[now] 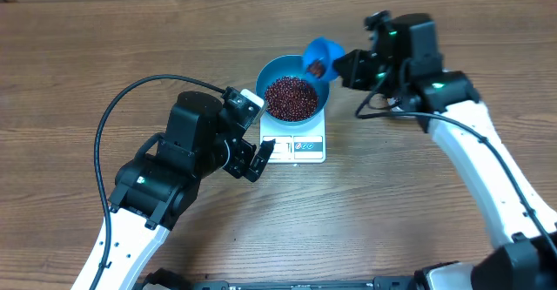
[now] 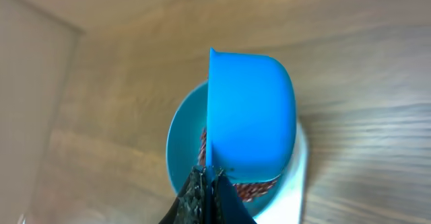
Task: Scoop item into bowl and weigh 150g on scale
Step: 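Move the scoop with the right gripper back to the bean tub, then dip the scoop into the red beans with the right gripper, then carry the scoop with the right gripper over the teal bowl, then tip the scoop with the right gripper to add a few beans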
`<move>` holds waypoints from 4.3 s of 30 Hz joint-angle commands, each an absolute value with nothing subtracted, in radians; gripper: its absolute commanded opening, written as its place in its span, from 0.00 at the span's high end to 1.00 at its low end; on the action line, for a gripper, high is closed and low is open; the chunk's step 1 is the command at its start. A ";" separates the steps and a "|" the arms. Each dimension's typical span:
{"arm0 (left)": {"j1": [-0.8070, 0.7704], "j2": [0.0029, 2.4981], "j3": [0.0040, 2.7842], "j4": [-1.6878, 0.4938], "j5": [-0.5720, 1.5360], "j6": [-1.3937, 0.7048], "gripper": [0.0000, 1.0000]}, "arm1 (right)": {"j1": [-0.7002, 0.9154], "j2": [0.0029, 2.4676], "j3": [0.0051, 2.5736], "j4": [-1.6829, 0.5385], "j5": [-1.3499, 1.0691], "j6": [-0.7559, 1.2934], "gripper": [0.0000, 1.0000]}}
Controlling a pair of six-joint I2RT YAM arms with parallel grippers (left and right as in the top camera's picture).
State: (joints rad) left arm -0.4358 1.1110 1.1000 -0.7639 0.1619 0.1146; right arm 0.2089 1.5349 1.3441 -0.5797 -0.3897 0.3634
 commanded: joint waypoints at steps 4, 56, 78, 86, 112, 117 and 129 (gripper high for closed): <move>-0.432 1.113 1.096 -0.763 0.176 0.134 0.00 | 0.079 1.423 1.344 -0.612 -0.397 0.327 0.96; -0.432 1.113 1.096 -0.763 0.176 0.134 0.00 | -0.168 1.414 1.344 -0.817 0.029 -0.489 0.96; -0.432 1.113 1.096 -0.763 0.176 0.134 0.00 | -0.150 1.414 1.344 -0.815 -0.281 -0.393 0.96; -0.432 1.113 1.096 -0.763 0.176 0.134 0.01 | 0.002 1.414 1.344 -0.717 -0.450 -0.339 0.96; -0.432 1.113 1.096 -0.763 0.177 0.134 0.00 | 0.411 1.596 1.344 -0.561 -0.276 -0.284 0.96; -0.432 1.113 1.096 -0.763 0.176 0.134 0.01 | 0.411 1.631 1.343 -0.574 -0.282 -0.282 0.96; -0.432 1.113 1.096 -0.763 0.176 0.134 0.01 | 0.411 1.716 1.343 -0.585 -0.282 -0.265 0.96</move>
